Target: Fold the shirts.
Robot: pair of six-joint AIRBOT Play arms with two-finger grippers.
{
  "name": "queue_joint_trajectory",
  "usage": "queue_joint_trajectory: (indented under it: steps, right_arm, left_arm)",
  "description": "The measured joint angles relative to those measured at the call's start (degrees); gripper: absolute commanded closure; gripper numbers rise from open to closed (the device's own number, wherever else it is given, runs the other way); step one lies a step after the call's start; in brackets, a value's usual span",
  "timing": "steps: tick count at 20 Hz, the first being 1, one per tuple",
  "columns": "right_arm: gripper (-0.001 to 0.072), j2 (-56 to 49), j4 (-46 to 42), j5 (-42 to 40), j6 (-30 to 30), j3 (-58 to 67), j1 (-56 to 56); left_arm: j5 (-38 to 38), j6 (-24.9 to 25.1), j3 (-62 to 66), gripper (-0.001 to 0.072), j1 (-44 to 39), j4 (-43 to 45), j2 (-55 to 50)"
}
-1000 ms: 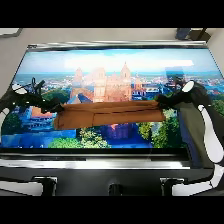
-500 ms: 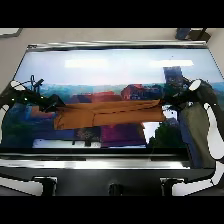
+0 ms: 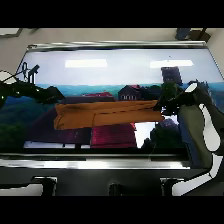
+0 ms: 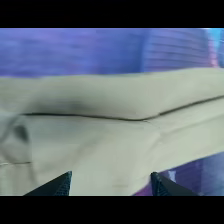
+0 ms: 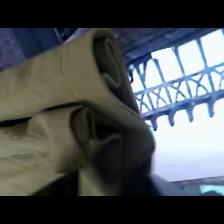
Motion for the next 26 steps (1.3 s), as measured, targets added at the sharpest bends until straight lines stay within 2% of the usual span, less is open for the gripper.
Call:
queue_joint_trajectory:
  steps: [1, 2, 3, 4, 5, 7, 12, 18, 21, 23, 26]
  right_arm:
    - [0.0664, -0.5, 0.5, -0.1, 0.1, -0.1, 0.2]
    - [0.0664, -0.7, 1.7, 0.0, 0.2, -0.1, 0.4]
    - [0.0664, -0.6, 2.5, -0.1, 0.0, -0.2, 0.4]
    - [0.0664, -0.2, 3.4, -0.4, -0.7, -0.3, 0.5]
    - [0.0664, 0.7, 4.0, -0.7, -1.4, -0.3, 0.7]
    - [0.0665, 4.4, 7.8, -0.6, -2.4, -0.1, 0.7]
    - [0.0664, 17.7, 10.4, 3.1, -3.8, -0.1, 4.0]
    - [0.0662, 34.2, 10.1, 6.8, -2.8, -0.1, 9.6]
    - [0.0661, 38.9, 9.8, 7.8, -0.3, -0.1, 11.4]
    - [0.0661, 40.3, 9.5, 7.9, 1.2, -0.1, 12.2]
    - [0.0662, 39.5, 9.9, 6.1, 2.5, -0.1, 13.0]
  left_arm:
    - [0.0, 0.0, 0.0, 0.0131, -1.1, 0.0, 0.4]
    - [0.1, 0.0, -0.1, 0.0132, -2.4, 0.0, 0.7]
    - [0.4, 0.0, -0.2, 0.0206, -3.8, 0.1, 0.9]
    - [1.1, 0.0, -0.4, 0.0510, -5.6, 0.0, 0.9]
    - [2.3, 0.0, -0.9, 0.0679, -7.6, 0.0, 0.8]
    - [5.6, -0.2, -2.3, 0.0678, -12.4, 0.0, 0.1]
    - [16.5, -5.2, -4.4, 0.0679, -26.6, -2.5, -6.7]
    - [28.3, -6.9, -4.8, 0.0679, -35.9, -22.5, -17.5]
    - [32.7, -3.5, -4.8, 0.0680, -39.9, -36.2, -21.9]
    - [33.9, 1.8, -4.8, 0.0682, -41.0, -43.9, -23.1]
    - [33.0, 8.0, -4.8, 0.0682, -38.9, -45.6, -20.6]
